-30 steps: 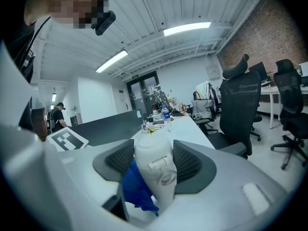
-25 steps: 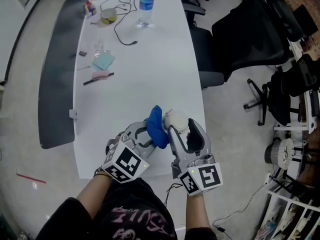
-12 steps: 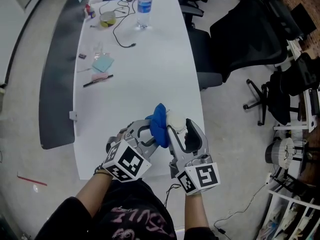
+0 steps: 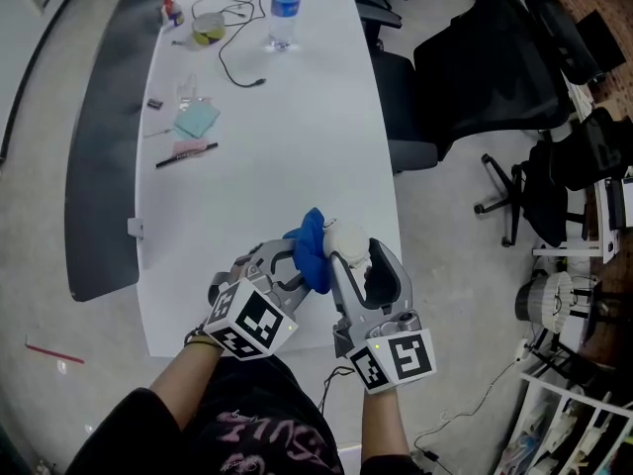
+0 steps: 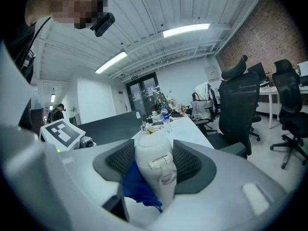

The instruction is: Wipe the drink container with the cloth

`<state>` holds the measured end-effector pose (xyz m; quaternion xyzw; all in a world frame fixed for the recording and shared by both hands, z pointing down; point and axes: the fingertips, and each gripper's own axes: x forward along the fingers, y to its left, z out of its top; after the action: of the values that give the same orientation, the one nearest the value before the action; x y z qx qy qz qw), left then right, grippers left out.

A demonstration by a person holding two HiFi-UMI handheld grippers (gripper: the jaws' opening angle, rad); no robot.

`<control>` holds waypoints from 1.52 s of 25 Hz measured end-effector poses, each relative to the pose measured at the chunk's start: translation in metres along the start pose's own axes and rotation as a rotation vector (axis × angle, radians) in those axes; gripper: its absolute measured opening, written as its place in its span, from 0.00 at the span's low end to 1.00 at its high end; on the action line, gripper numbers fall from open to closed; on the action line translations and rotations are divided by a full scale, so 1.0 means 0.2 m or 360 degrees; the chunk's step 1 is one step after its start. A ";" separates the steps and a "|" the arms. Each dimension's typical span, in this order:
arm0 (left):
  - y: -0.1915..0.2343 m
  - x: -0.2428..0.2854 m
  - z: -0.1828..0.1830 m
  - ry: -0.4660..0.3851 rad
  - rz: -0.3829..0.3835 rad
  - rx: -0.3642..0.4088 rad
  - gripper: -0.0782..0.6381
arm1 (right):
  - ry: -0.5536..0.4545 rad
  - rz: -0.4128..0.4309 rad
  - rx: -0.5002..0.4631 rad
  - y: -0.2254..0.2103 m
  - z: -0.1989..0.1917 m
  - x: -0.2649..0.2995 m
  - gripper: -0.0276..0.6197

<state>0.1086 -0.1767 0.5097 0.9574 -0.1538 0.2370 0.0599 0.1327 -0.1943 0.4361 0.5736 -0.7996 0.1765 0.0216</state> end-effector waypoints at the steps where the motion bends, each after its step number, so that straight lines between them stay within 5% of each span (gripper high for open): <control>1: 0.00 0.01 -0.02 -0.0003 -0.0009 -0.0025 0.26 | 0.0003 -0.0002 -0.0001 0.00 0.00 0.00 0.44; 8: 0.02 0.10 -0.18 0.0045 -0.0060 -0.0164 0.26 | 0.0024 -0.0013 -0.0013 0.00 -0.01 0.01 0.44; 19: 0.03 0.18 -0.34 0.0182 -0.0051 -0.0116 0.26 | 0.0038 -0.0023 -0.0019 0.00 -0.03 0.02 0.44; 38: -0.01 -0.09 0.12 -0.0016 0.0081 0.0124 0.26 | -0.0012 0.0013 -0.0006 0.00 -0.02 -0.01 0.44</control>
<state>0.1045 -0.1743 0.4810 0.9559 -0.1691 0.2396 0.0156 0.1330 -0.1909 0.4393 0.5709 -0.8024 0.1728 0.0191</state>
